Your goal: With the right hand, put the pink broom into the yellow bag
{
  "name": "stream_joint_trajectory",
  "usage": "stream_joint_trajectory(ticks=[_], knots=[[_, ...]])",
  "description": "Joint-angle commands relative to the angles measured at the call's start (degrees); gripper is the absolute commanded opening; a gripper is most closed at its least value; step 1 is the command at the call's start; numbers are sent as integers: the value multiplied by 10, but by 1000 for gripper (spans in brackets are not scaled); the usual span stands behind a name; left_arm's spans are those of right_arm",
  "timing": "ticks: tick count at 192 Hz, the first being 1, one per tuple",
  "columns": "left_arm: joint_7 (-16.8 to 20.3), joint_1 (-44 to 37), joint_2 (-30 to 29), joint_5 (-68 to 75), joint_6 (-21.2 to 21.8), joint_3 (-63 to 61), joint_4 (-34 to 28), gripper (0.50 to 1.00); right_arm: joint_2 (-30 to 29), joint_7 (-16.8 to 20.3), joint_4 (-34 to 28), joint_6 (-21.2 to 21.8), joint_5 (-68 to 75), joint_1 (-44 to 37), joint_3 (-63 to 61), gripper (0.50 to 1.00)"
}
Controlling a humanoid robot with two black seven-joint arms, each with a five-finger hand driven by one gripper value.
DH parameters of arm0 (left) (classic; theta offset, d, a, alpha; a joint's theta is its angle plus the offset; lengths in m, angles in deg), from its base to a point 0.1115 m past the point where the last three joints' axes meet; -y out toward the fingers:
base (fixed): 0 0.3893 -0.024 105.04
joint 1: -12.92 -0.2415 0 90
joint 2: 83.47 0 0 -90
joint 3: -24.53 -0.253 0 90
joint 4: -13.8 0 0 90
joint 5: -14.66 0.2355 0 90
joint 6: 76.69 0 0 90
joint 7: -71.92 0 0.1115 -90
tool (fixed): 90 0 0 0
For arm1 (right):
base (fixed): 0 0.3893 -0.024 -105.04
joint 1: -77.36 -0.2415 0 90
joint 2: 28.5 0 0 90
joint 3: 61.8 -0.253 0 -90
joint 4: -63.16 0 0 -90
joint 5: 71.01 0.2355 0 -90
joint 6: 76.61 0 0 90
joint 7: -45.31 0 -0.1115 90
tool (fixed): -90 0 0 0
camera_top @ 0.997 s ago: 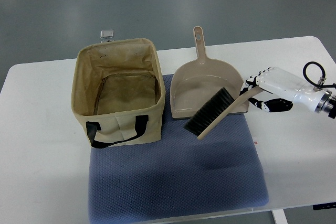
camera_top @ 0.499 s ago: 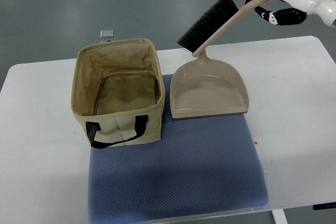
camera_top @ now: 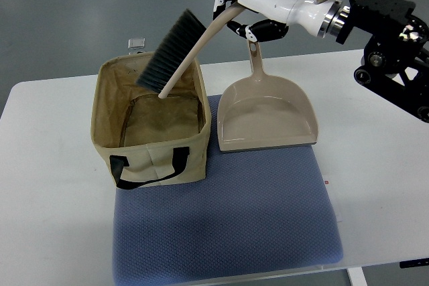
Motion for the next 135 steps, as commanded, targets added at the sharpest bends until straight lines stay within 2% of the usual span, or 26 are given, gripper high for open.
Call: stream_joint_trajectory(ticks=[1,21,22,24,25,26,27,28,29,30,31,32,33,34,35,36,37,38,39,40,41,107,135], knots=[[0,-1,0,0,0,0,0,1000,-26,1,13,-4,-10,4,9,500],[0,-1,0,0,1,0,1,1000,-35,1,15,-4,-10,7,11,500],[-1,0,0,0,0,0,0,1000,-35,1,15,-5,-10,8,11,517],[-1,0,0,0,0,0,0,1000,-35,1,15,-5,-10,8,11,517],[0,-1,0,1,0,0,0,1000,-35,1,15,-5,-10,10,10,549],[0,-1,0,1,0,0,0,1000,-35,1,15,-5,-10,10,10,549],[0,0,0,0,0,0,0,1000,-35,1,15,-5,-10,12,10,588],[0,0,0,0,0,0,0,1000,-35,1,15,-5,-10,12,10,588],[-1,-1,0,0,0,0,1,1000,-36,0,15,-5,-10,14,9,633],[-1,-1,0,0,0,0,1,1000,-36,0,15,-5,-10,14,9,633],[0,0,0,1,0,0,0,1000,-36,0,15,-5,-10,15,9,686],[0,0,0,1,0,0,0,1000,-36,0,15,-5,-10,15,9,686],[0,-1,0,0,0,0,1,1000,-35,0,15,-5,-10,17,8,749],[0,-1,0,0,0,0,1,1000,-35,0,15,-5,-10,17,8,750],[0,-1,0,0,0,0,0,1000,-35,0,15,-5,-10,18,8,815],[0,-1,0,0,0,0,0,1000,-35,0,15,-5,-10,18,8,815],[0,0,0,0,0,0,1,1000,-35,0,15,-5,-10,20,8,866],[0,0,0,0,0,0,1,1000,-35,0,15,-5,-10,20,8,866],[-1,0,0,1,1,0,0,1000,-35,0,15,-5,-9,21,8,909],[-1,0,0,1,1,0,0,1000,-35,0,15,-5,-9,21,8,909],[-1,-1,0,1,0,0,1,1000,-35,-1,15,-4,-9,21,8,931],[-1,0,0,0,0,0,0,1000,-30,-1,16,-2,11,43,-27,932],[-1,-1,0,1,0,0,0,1000,-22,-1,20,4,91,89,-91,932]])
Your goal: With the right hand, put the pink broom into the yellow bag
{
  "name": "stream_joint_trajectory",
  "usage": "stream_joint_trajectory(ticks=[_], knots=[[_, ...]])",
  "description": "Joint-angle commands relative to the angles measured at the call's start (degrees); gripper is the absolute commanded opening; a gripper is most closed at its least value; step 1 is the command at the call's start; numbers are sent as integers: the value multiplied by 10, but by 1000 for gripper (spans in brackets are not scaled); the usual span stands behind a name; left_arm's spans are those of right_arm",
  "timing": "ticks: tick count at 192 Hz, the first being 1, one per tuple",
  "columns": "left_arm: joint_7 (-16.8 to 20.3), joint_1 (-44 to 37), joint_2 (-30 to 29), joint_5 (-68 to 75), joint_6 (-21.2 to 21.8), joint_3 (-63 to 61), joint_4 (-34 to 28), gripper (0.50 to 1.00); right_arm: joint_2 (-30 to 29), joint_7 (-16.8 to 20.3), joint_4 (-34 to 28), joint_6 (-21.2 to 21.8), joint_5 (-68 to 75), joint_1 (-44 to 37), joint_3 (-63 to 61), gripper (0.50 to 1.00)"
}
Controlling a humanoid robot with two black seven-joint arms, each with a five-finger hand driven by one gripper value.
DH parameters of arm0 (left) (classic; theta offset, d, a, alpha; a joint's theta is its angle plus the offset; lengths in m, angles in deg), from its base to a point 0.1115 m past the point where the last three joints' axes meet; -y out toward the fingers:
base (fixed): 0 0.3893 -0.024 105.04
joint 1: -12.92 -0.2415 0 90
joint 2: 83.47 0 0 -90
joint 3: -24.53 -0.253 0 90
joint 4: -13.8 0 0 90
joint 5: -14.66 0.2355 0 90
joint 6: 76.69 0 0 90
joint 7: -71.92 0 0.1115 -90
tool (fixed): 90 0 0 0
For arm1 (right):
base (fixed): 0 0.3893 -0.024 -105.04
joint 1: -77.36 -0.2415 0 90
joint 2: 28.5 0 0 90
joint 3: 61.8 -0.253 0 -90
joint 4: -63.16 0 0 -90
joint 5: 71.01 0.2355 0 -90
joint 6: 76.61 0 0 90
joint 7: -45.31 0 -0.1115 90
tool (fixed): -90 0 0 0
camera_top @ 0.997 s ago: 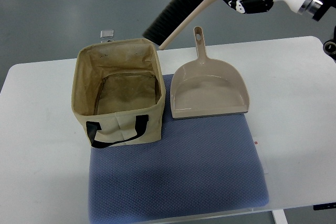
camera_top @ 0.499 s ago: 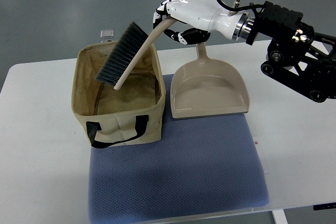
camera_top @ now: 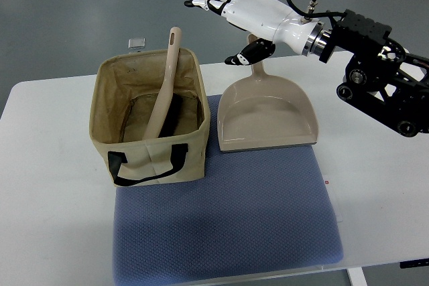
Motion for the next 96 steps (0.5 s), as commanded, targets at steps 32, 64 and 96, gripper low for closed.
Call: stream_joint_trajectory(ticks=[32,64,96], knots=[[0,-1,0,0,0,0,0,1000,41,0,31,38,241,65,-89,930],[0,-1,0,1,0,0,0,1000,73,2,91,106,502,95,-119,930],[0,-1,0,0,0,0,0,1000,86,2,141,167,672,126,-122,932]])
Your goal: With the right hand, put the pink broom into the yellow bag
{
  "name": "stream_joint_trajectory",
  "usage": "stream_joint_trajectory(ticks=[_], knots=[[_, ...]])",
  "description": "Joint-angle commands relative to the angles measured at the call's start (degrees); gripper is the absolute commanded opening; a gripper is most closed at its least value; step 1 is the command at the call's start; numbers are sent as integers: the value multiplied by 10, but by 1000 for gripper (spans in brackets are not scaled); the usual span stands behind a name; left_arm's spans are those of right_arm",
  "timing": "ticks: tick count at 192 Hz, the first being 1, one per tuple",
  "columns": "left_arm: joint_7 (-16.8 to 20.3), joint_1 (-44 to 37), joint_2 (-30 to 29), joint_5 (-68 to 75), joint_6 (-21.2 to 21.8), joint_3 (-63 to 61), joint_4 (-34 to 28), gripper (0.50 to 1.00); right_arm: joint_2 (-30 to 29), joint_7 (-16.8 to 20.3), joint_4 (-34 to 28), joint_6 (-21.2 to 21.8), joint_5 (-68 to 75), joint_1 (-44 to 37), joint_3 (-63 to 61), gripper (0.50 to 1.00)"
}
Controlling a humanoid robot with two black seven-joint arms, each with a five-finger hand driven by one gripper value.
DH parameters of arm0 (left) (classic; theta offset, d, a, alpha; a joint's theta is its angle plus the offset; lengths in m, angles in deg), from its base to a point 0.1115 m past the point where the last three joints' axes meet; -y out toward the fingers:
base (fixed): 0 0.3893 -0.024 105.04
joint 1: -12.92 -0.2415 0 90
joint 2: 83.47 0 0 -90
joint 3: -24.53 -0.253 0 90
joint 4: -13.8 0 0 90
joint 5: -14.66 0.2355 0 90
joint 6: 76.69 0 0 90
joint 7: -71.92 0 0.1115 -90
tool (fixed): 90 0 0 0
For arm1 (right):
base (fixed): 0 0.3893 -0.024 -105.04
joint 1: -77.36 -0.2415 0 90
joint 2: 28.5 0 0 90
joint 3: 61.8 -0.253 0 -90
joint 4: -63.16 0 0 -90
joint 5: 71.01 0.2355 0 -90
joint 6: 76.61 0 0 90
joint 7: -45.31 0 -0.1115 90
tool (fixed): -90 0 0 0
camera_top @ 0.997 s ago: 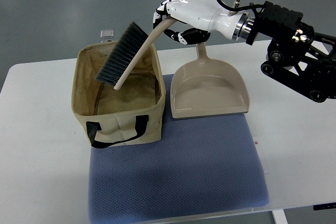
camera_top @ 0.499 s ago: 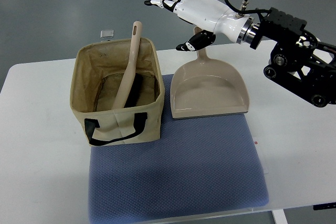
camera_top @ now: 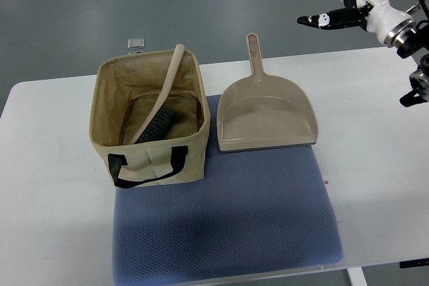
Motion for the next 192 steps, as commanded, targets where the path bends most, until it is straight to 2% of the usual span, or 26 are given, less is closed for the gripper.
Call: stream_joint_trajectory(ticks=[1,48,82,131,192], knots=[[0,-1,0,0,0,0,0,1000,7,0,32,41,100,18,-3,932],[0,0,0,0,0,0,0,1000,-14,1,81,115,241,68,-50,932],[1,0,0,1,0,0,0,1000,-40,1,98,146,257,107,-71,932],[1,0,0,0,0,0,0,1000,-84,-2,114,234,258,159,-123,934],[0,0,0,0,0,0,0,1000,-133,-6,150,234,258,193,-147,934]])
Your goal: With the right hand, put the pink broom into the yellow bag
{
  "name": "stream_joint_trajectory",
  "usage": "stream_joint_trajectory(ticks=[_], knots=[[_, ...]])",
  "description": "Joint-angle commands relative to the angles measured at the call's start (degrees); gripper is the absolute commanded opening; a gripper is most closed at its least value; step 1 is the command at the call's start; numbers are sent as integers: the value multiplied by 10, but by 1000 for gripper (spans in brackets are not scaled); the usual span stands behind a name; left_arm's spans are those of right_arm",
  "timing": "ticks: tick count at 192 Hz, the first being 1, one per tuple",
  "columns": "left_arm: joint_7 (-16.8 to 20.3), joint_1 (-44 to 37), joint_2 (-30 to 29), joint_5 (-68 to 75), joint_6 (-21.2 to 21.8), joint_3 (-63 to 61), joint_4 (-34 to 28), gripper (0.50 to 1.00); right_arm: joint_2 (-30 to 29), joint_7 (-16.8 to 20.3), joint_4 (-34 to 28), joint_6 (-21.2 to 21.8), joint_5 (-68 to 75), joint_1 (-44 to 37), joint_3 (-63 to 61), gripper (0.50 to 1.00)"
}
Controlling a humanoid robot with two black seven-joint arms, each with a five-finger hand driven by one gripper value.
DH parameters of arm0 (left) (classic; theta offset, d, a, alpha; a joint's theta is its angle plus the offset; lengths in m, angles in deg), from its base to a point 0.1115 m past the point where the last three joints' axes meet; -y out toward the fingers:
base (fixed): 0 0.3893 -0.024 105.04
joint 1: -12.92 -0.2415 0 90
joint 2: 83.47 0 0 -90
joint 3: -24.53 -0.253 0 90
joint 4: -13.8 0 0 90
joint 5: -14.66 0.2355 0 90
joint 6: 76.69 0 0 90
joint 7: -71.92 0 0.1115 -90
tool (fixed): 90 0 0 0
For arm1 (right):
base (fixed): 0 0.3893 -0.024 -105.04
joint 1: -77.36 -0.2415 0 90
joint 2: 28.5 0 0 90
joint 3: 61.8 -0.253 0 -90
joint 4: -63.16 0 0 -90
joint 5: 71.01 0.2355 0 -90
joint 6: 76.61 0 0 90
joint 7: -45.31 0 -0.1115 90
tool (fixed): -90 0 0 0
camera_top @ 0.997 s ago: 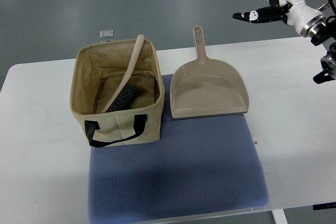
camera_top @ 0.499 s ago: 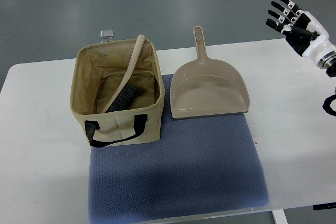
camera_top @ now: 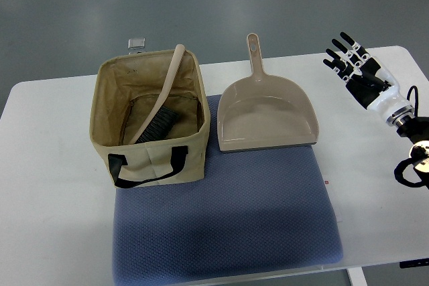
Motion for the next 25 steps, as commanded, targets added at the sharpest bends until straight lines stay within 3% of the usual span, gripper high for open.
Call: stream_joint_trajectory(ticks=[1,25], knots=[[0,-1,0,0,0,0,-1,1000,-7,1,7,0,0,8,-2,934],[0,-1,0,1,0,0,0,1000,-11,1,13,3,-1,11,-2,934]])
